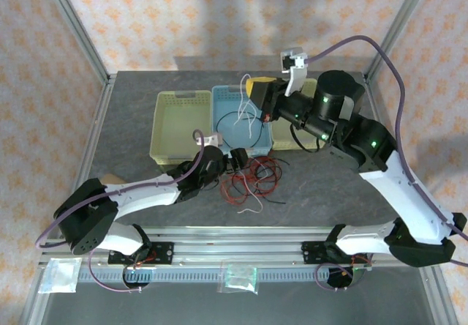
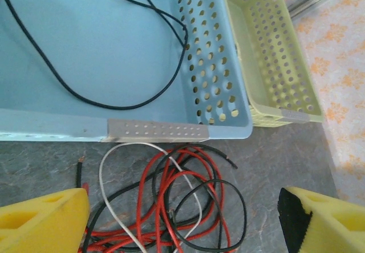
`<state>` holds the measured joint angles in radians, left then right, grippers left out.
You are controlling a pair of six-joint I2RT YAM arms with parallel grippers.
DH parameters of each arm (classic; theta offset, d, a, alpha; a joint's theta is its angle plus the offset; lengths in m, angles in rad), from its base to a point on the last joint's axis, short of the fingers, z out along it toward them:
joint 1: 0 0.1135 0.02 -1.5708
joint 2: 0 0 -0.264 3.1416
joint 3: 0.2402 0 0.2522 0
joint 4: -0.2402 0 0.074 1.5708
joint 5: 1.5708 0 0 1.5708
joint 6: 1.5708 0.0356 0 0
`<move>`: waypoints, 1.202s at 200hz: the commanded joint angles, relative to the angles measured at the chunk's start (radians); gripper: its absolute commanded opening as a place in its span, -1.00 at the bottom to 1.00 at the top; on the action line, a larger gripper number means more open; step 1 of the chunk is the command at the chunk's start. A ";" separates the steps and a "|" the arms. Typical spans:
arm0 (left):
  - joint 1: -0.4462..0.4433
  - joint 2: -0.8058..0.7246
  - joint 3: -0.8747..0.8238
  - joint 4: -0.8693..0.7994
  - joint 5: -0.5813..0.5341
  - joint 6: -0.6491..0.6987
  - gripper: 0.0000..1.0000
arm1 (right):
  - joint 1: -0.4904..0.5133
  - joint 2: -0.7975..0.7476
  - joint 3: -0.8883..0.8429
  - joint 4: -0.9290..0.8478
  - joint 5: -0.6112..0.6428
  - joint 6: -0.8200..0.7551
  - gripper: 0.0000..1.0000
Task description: Untangle the cables
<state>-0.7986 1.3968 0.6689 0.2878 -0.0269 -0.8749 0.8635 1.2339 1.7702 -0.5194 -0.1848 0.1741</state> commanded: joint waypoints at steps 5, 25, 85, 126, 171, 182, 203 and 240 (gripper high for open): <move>-0.001 0.012 -0.022 0.005 -0.028 -0.030 0.72 | 0.007 0.015 0.066 -0.044 0.065 -0.042 -1.00; -0.001 0.007 -0.019 -0.012 -0.035 -0.028 0.73 | 0.008 0.034 0.106 -0.075 0.099 -0.047 -1.00; 0.004 -0.002 -0.032 -0.044 -0.041 -0.033 0.73 | 0.007 0.063 0.221 -0.132 0.181 -0.073 -1.00; 0.005 -0.046 -0.018 -0.079 -0.074 0.005 0.80 | 0.006 0.088 0.239 -0.160 0.222 -0.071 -1.00; 0.004 -0.082 0.076 -0.238 -0.148 0.061 0.94 | -0.013 0.107 0.206 -0.192 0.317 -0.044 -1.00; 0.006 -0.090 0.123 -0.326 -0.196 0.071 0.95 | -0.033 0.110 0.180 -0.191 0.319 -0.030 -1.00; 0.010 -0.096 0.205 -0.505 -0.276 0.078 0.96 | -0.082 0.110 0.118 -0.171 0.294 0.008 -1.00; 0.019 -0.132 0.277 -0.670 -0.335 0.111 0.97 | -0.162 0.117 0.047 -0.149 0.277 0.052 -1.00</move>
<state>-0.7925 1.3079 0.9024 -0.1844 -0.2634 -0.8089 0.7399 1.3457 1.8420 -0.6888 0.0864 0.1825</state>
